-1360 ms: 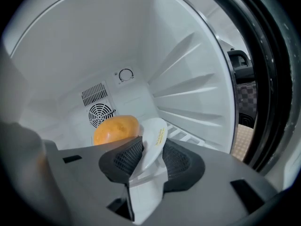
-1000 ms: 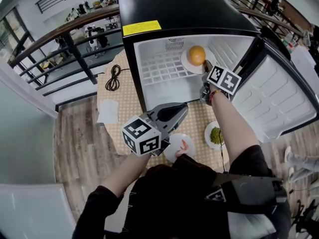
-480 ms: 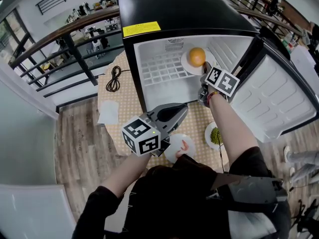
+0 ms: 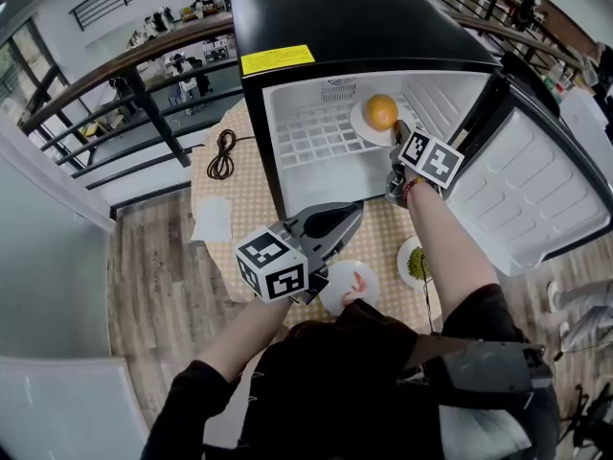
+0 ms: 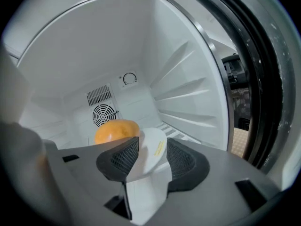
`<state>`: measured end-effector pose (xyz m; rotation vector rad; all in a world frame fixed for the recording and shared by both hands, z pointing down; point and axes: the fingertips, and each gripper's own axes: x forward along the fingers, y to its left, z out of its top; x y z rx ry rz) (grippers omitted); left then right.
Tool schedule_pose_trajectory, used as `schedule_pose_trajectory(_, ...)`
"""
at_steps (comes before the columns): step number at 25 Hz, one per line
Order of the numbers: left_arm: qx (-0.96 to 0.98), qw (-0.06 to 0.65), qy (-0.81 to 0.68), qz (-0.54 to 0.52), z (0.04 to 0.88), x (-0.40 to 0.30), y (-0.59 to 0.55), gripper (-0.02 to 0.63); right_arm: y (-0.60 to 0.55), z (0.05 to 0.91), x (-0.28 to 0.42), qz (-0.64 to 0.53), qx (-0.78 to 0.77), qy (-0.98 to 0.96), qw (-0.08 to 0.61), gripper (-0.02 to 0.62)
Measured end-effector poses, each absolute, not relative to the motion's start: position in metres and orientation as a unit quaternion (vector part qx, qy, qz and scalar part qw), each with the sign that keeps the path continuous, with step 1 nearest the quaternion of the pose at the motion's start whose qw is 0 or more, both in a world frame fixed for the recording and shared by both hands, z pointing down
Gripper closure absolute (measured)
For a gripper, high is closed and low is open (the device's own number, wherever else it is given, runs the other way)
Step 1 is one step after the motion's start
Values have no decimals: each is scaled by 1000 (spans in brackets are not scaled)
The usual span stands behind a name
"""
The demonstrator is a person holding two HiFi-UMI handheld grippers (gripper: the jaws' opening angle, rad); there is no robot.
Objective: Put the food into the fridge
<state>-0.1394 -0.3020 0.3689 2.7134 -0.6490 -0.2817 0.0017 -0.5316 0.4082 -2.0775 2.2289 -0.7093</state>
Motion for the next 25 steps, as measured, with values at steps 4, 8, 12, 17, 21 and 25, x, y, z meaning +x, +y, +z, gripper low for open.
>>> schedule_pose_trajectory(4,956,166,-219,-103,367,-138,-300,592,-532,408,-1,-214,-662,718,-1,393)
schedule_pose_trajectory(8,955,168,-222,-101,370,-140,-299,593,-532,409,-3,-207,-664,719,-6,394)
schedule_pose_trajectory(12,954,170,-228,-101,371,-141,-299,592,-531,410,-3,-205,-666,717,-13,393)
schedule_pose_trajectory(17,953,168,-232,-100,371,-141,-297,592,-531,410,-2,-204,-665,718,-17,394)
schedule_pose_trajectory(21,952,166,-237,-100,371,-141,-297,592,-531,410,2,-201,-668,716,-19,394)
schedule_pose_trajectory(25,951,167,-240,-99,370,-138,-294,592,-529,403,11,-186,-675,714,-18,453)
